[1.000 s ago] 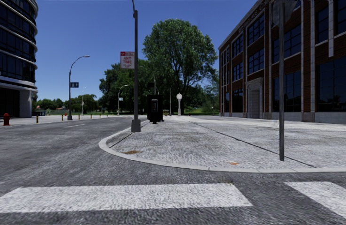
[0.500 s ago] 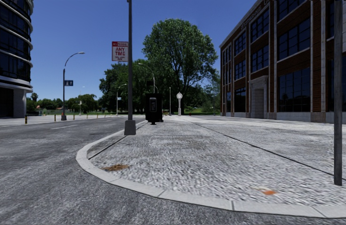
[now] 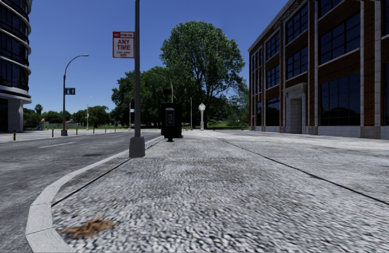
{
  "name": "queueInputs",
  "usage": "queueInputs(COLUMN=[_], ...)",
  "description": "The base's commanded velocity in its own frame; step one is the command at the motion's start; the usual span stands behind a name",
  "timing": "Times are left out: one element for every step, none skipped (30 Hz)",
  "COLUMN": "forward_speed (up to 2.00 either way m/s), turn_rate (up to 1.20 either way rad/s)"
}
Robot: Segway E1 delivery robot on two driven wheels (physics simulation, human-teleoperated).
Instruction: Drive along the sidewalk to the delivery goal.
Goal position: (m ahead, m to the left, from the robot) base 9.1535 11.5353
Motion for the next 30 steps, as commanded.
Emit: queueInputs(forward_speed=[2.00, 2.00, 2.00, 2.00, 2.00, 2.00, 2.00, 2.00, 2.00, 2.00, 2.00, 2.00, 2.00, 2.00, 2.00, 2.00, 2.00, 2.00, 2.00, 2.00, 2.00, 2.00, 2.00, 2.00, 2.00, 2.00, 2.00, 2.00, 2.00, 2.00], turn_rate=[0.00, 0.00, 0.00, 0.00, 0.00, 0.00, 0.00, 0.00, 0.00, 0.00, 0.00, 0.00, 0.00, 0.00, 0.00, 0.00, 0.00, 0.00, 0.00, 0.00, 0.00, 0.00, 0.00, 0.00, 0.00, 0.00, 0.00, 0.00, 0.00, 0.00])
